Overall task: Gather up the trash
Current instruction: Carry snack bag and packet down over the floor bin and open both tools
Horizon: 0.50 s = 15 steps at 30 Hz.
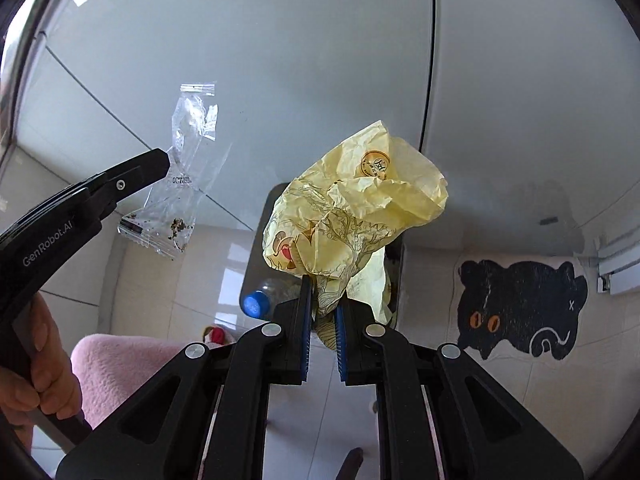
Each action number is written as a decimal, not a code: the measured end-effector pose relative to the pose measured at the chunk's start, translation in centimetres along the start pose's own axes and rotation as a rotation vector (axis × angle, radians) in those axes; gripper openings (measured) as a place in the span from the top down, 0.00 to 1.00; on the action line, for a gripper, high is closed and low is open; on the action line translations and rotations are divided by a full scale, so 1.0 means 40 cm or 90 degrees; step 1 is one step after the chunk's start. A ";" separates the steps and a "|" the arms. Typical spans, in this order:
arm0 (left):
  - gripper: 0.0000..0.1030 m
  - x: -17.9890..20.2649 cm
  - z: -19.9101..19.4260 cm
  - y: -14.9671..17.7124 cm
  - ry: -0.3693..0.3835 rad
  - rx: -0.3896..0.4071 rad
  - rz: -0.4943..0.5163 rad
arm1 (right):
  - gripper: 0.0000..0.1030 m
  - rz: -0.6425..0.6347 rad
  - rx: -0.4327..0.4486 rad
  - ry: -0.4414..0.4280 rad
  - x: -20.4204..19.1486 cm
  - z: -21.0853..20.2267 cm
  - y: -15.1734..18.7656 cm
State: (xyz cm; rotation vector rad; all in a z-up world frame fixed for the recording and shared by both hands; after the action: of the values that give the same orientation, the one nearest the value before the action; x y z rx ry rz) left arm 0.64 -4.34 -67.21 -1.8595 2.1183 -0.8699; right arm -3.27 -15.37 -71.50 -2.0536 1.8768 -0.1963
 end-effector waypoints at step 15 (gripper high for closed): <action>0.96 -0.057 0.261 0.044 0.006 -0.096 -0.017 | 0.84 -0.003 -0.054 0.055 0.014 0.236 -0.021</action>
State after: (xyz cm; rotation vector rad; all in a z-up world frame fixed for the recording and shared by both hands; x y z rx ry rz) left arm 4.87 -5.24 -77.12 -1.9624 2.2274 -0.7439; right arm 0.71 -14.35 -80.08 -2.1368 1.9636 -0.2128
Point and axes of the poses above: each gripper's, at about its wrist camera, not at the fingertips, and z roughly the way its jaws point, x to its right, y to its underside, the point moved 8 cm from there along z, roughly the way its jaws point, and after that the axes turned 5 degrees about y, right-handed, at the moved point
